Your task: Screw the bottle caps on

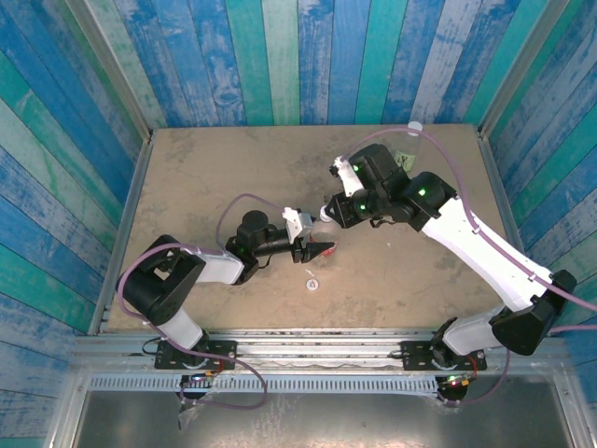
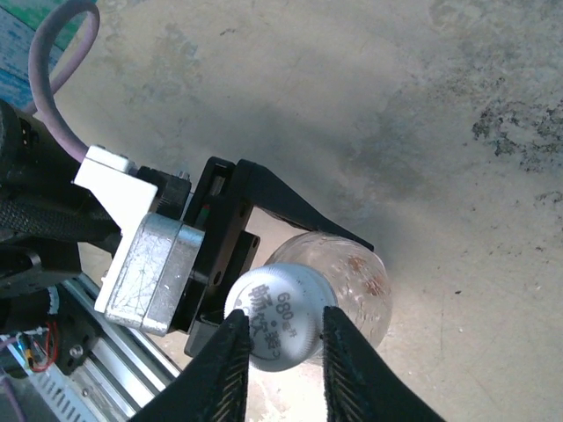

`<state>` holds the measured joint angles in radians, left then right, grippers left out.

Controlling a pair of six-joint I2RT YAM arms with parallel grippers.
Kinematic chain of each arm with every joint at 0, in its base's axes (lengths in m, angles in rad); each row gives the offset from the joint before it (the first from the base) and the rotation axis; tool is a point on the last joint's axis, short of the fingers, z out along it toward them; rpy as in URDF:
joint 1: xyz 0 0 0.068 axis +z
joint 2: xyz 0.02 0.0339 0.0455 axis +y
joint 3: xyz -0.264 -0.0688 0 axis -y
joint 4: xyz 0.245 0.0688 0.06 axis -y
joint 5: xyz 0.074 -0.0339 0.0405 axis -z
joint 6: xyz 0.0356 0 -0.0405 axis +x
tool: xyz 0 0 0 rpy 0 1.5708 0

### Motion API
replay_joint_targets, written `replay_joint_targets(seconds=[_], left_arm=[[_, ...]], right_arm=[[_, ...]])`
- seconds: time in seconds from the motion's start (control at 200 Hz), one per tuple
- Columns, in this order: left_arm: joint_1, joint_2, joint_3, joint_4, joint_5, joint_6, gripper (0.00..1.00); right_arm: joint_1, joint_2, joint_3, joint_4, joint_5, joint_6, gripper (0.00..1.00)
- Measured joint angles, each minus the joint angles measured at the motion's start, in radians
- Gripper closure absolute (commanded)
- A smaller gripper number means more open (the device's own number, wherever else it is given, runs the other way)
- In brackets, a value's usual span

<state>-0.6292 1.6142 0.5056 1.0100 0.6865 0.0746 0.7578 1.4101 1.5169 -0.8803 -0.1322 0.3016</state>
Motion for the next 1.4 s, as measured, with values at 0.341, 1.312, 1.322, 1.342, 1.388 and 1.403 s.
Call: replay_joint_targets(seconds=[0.341,1.312,1.322,1.342,1.388,1.403], left_arm=[[0.0,0.0,0.0,0.0,0.0,-0.003,0.34],[0.0,0.0,0.0,0.0,-0.005,-0.008,0.34],[0.0,0.0,0.0,0.0,-0.005,-0.008,0.34],[0.0,0.0,0.0,0.0,-0.005,-0.008,0.34],[0.0,0.0,0.0,0.0,-0.005,-0.008,0.34],[0.0,0.0,0.0,0.0,-0.005,-0.008,0.34]], right_arm=[[0.0,0.013,0.015,-0.01,0.005,-0.006,0.69],[-0.006,-0.018,-0.019,0.002,0.012,0.016,0.62],[-0.006,-0.018,-0.019,0.002,0.012,0.015,0.61],[-0.006,-0.018,-0.018,0.0,0.015,0.013,0.58],[-0.007,-0.018,-0.017,-0.004,0.023,0.009,0.51],[-0.007,-0.018,-0.016,-0.005,0.023,0.009,0.49]])
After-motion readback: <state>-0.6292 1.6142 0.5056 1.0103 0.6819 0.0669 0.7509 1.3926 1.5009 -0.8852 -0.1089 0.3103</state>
